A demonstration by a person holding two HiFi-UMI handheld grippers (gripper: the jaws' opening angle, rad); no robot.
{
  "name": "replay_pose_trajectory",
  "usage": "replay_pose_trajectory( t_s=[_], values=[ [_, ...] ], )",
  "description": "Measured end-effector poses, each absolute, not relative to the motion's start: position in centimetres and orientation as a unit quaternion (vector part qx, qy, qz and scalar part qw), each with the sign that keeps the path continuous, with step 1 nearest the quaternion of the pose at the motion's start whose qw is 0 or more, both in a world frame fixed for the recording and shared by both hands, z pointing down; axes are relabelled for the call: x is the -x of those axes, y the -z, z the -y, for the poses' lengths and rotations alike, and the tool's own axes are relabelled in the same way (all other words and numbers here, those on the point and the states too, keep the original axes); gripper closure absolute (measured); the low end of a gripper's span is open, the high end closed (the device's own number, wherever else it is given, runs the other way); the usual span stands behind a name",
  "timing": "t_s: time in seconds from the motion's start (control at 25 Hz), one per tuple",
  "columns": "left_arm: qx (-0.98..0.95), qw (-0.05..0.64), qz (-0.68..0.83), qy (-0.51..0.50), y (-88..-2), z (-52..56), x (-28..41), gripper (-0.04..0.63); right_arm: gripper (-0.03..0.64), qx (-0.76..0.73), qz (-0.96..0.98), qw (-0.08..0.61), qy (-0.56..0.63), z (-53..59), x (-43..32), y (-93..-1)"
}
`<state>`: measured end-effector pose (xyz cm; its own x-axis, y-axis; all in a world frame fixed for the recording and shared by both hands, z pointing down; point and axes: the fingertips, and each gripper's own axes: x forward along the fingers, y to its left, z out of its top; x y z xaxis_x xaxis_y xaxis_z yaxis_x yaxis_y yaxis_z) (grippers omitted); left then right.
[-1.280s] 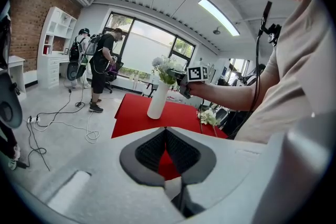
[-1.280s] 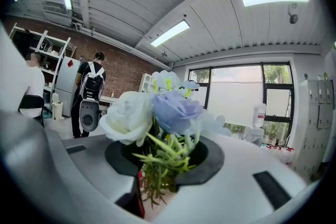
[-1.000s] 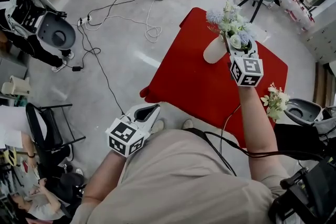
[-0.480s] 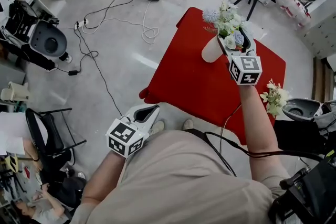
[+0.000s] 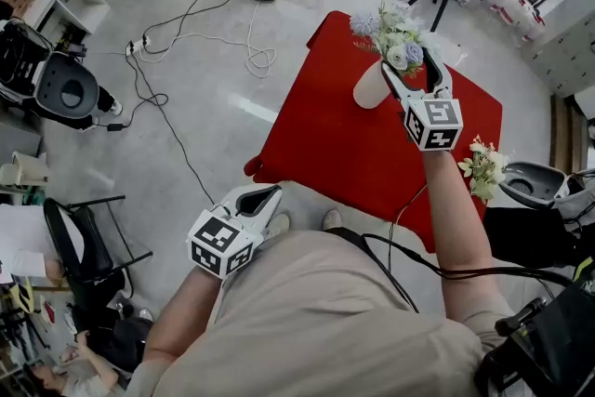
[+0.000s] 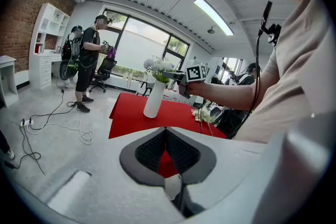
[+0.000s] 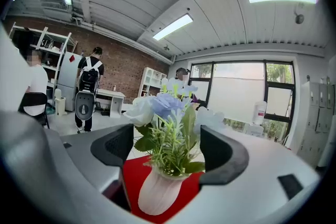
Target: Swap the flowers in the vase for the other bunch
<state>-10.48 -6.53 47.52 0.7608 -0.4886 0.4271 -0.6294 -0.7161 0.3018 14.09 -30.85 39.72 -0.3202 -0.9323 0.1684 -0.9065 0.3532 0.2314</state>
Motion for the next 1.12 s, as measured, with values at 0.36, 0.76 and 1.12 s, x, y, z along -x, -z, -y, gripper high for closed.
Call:
replay_pose_trajectory(
  t_s=[0.36,0.76,1.12],
  values=[
    [-0.918,0.217,0.289,-0.161,-47.5,6.5,10.2,0.588,0.224,-0.575,0.806,0.133,0.047,29.6,-14.5,-39.3],
    [-0.929,0.208,0.255,-0.169,-47.2,5.9,10.1,0.588,0.224,-0.589,0.798,0.119,0.043,26.1,-14.5,-38.6],
    [-0.942,0.195,0.206,-0.181,-47.0,5.0,9.8,0.588,0.334,-0.616,0.78,0.113,0.011,21.0,-15.0,-39.7]
  ],
)
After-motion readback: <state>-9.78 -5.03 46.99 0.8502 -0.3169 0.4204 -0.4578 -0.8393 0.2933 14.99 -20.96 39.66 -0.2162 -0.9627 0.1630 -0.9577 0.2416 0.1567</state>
